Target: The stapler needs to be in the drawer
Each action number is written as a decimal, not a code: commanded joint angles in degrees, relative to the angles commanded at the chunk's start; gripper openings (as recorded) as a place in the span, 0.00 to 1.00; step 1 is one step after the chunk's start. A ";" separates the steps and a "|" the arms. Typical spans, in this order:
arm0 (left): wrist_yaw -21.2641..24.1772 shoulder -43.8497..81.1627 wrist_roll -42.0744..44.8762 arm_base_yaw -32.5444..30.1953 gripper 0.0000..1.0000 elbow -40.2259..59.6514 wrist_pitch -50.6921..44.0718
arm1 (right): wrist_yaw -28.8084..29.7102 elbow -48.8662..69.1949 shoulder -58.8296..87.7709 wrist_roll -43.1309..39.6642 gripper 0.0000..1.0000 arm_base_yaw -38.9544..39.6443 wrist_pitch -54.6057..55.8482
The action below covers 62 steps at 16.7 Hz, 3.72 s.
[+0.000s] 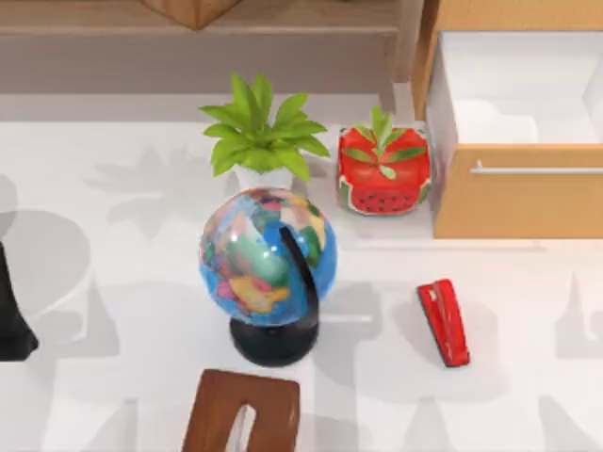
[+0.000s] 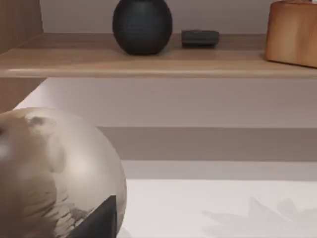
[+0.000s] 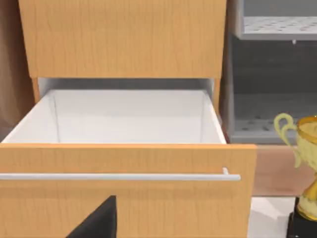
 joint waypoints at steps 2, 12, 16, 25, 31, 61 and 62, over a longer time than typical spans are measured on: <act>0.00 0.00 0.00 0.00 1.00 0.00 0.00 | 0.00 0.00 0.00 0.00 1.00 0.00 0.00; 0.00 0.00 0.00 0.00 1.00 0.00 0.00 | -0.03 24.88 31.99 6.54 1.00 10.12 -18.40; 0.00 0.00 0.00 0.00 1.00 0.00 0.00 | -0.06 41.25 55.83 10.85 1.00 16.76 -30.49; 0.00 0.00 0.00 0.00 1.00 0.00 0.00 | -0.10 72.16 102.10 18.97 1.00 29.32 -53.34; 0.00 0.00 0.00 0.00 1.00 0.00 0.00 | -0.11 78.14 110.33 20.55 1.00 31.76 -57.77; 0.00 0.00 0.00 0.00 1.00 0.00 0.00 | -0.08 72.05 114.71 20.70 0.00 31.84 -47.30; 0.00 0.00 0.00 0.00 1.00 0.00 0.00 | -0.08 72.05 114.71 20.70 0.00 31.84 -47.30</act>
